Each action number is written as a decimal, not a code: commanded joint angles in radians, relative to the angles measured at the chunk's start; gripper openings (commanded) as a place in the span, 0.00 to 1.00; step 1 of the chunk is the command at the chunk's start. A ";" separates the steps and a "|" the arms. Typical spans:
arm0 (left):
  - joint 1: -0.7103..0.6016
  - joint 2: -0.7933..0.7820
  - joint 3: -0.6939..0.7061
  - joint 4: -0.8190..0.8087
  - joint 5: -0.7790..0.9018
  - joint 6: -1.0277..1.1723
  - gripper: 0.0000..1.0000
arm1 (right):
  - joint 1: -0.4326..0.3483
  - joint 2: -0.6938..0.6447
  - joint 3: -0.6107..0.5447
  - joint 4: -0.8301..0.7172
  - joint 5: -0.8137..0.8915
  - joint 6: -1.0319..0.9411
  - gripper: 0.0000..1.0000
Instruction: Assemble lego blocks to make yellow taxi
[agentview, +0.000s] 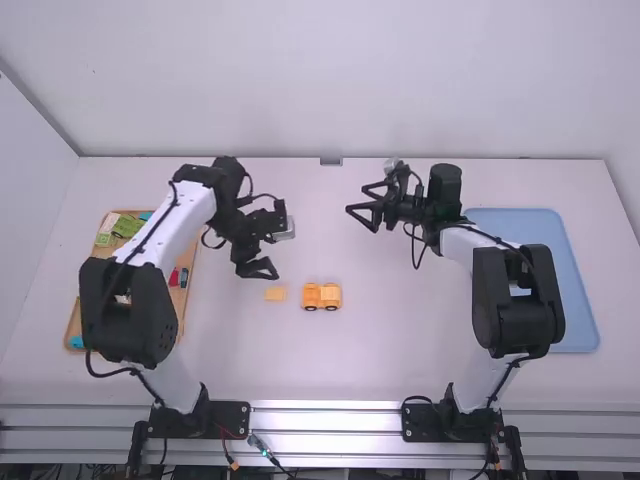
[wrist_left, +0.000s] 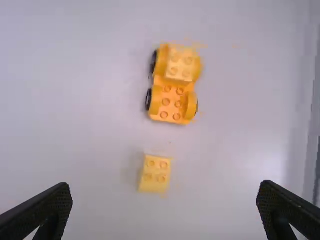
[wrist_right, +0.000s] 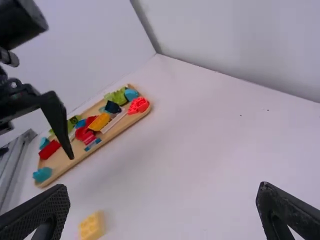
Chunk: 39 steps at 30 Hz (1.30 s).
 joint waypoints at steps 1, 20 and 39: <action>0.074 -0.026 -0.072 0.024 0.198 0.350 0.99 | 0.003 0.009 0.012 -0.008 -0.048 -0.042 0.99; 0.150 0.035 -0.515 0.583 0.373 0.274 0.99 | 0.164 -0.017 0.012 -0.500 -0.040 -0.819 0.99; 0.150 0.187 -0.615 0.804 0.342 0.289 0.88 | 0.257 -0.096 -0.159 -0.464 0.201 -0.844 0.99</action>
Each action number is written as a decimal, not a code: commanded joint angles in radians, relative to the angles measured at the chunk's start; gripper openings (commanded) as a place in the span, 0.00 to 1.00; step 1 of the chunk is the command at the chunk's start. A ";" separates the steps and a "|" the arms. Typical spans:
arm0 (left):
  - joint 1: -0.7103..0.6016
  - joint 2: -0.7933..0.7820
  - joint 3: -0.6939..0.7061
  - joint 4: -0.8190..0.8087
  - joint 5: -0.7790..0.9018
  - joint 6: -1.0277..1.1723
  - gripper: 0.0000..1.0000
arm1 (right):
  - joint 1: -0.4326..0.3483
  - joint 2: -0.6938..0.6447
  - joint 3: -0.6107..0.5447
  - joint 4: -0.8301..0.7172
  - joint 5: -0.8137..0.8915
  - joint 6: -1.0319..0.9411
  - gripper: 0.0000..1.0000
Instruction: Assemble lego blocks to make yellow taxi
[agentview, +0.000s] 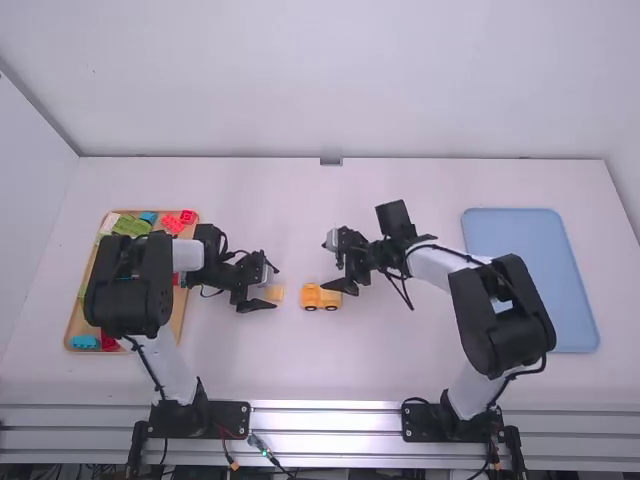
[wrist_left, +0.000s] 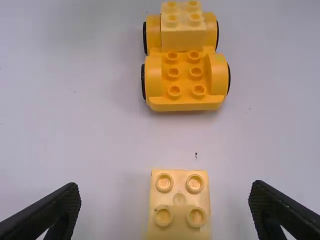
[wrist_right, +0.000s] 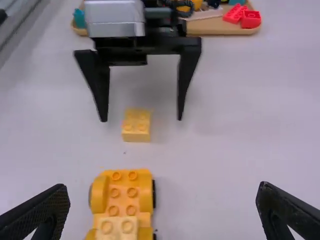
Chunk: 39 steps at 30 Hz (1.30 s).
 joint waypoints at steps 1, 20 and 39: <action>-0.007 0.020 -0.042 0.031 0.014 -0.019 0.88 | 0.001 -0.026 -0.046 0.051 0.037 0.106 0.99; -0.006 0.020 -0.084 0.135 -0.014 -0.103 0.51 | -0.013 -0.028 -0.072 0.147 0.030 0.288 0.99; -0.001 0.014 -0.005 -0.007 0.063 -0.098 0.40 | -0.013 -0.028 -0.096 0.144 0.032 0.172 0.92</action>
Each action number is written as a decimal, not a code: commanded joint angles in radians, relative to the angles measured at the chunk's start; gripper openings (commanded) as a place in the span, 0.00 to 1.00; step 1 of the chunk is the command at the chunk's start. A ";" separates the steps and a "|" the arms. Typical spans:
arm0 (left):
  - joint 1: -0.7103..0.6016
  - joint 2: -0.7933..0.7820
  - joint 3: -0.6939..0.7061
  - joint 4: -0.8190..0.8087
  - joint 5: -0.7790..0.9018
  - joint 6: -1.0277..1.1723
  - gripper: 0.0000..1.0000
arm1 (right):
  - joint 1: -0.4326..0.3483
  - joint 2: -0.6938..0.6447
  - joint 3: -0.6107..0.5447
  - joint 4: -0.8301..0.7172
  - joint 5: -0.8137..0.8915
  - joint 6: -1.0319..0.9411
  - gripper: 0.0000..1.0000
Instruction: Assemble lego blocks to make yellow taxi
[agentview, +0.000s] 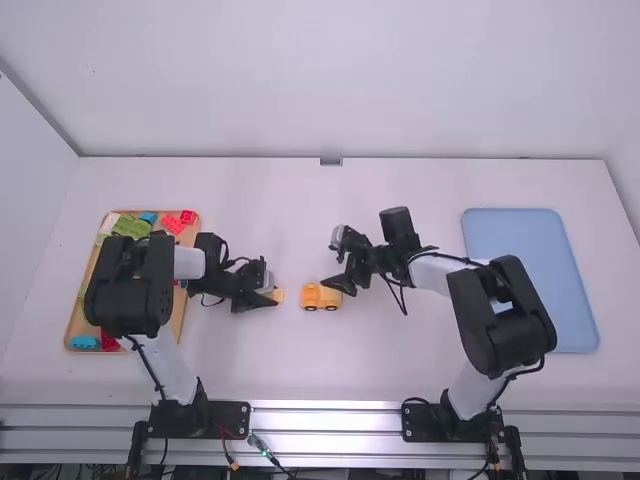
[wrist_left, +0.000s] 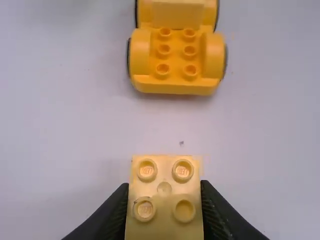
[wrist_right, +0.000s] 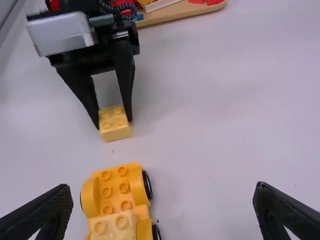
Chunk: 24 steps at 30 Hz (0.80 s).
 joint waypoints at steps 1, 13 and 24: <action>0.000 0.010 0.051 -0.061 0.071 0.004 0.40 | -0.002 -0.027 -0.031 0.000 -0.007 -0.064 0.92; -0.050 0.000 0.126 -0.174 0.048 0.007 0.67 | -0.002 -0.027 -0.209 0.269 -0.007 -0.008 0.98; 0.035 0.001 0.009 -0.104 0.158 0.162 0.69 | -0.002 -0.027 -0.206 0.285 -0.010 -0.006 0.99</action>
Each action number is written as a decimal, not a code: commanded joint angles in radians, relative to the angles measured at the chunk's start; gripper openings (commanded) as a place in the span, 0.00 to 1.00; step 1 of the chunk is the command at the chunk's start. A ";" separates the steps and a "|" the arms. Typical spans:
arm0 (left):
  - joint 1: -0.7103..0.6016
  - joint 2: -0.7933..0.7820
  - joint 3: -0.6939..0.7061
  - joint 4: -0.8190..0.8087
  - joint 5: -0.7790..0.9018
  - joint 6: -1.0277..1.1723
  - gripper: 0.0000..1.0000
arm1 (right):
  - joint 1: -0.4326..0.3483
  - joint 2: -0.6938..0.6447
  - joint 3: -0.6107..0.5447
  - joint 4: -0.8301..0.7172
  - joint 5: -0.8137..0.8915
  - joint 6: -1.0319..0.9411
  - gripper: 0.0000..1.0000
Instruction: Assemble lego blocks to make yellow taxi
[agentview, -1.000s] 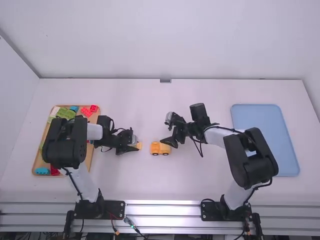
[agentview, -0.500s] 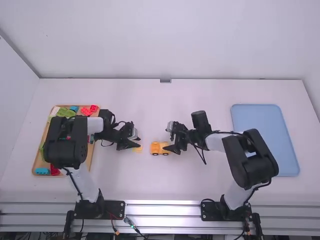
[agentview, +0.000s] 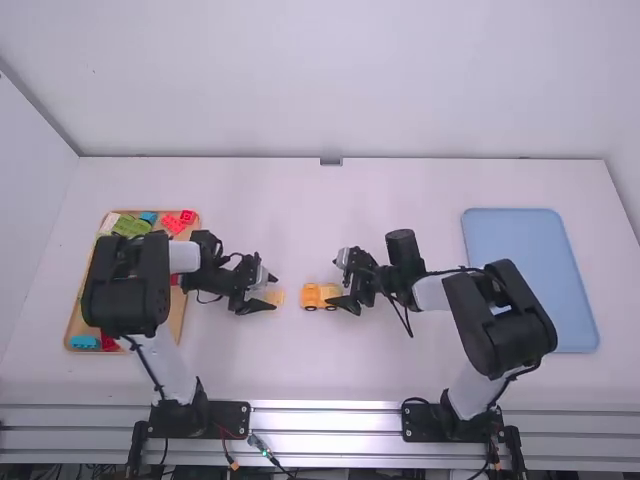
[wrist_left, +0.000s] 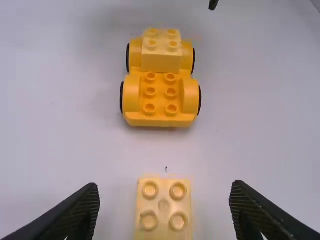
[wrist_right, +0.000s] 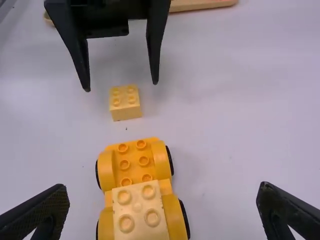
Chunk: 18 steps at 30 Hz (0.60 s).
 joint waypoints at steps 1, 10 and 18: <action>-0.010 0.001 -0.048 0.072 0.053 -0.008 0.69 | -0.002 -0.024 0.002 0.007 -0.010 0.006 0.99; -0.030 0.001 -0.174 0.460 0.045 -0.322 0.66 | -0.002 -0.024 0.002 0.012 -0.010 0.026 0.99; -0.026 0.001 -0.203 0.475 0.022 -0.322 0.47 | -0.002 -0.024 0.009 0.013 -0.010 0.028 0.99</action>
